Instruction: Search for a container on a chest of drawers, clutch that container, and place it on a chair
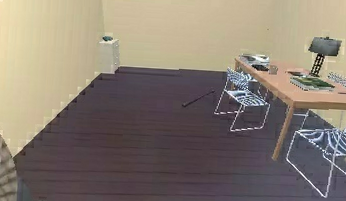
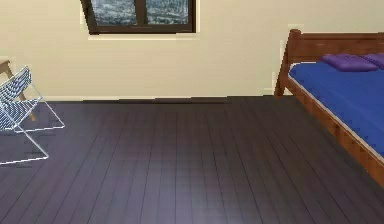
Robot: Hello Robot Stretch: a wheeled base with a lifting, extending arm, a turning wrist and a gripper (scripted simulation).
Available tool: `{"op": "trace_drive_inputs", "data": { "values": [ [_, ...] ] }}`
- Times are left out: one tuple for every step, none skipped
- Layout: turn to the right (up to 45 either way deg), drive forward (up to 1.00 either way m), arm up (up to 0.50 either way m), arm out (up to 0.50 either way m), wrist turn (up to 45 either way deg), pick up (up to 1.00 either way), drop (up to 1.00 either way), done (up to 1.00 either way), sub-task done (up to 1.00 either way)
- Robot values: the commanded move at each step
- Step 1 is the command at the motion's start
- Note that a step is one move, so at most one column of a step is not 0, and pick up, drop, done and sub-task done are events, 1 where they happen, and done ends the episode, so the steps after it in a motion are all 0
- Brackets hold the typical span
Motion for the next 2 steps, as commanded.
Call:
{"op": "trace_drive_inputs", "data": {
  "values": [
    [0.0, 0.6, 0.0, 0.0, 0.0, 0.0, 0.0, 0.0, 0.0],
    [-9.0, 0.0, 0.0, 0.0, 0.0, 0.0, 0.0, 0.0, 0.0]
  ]
}}
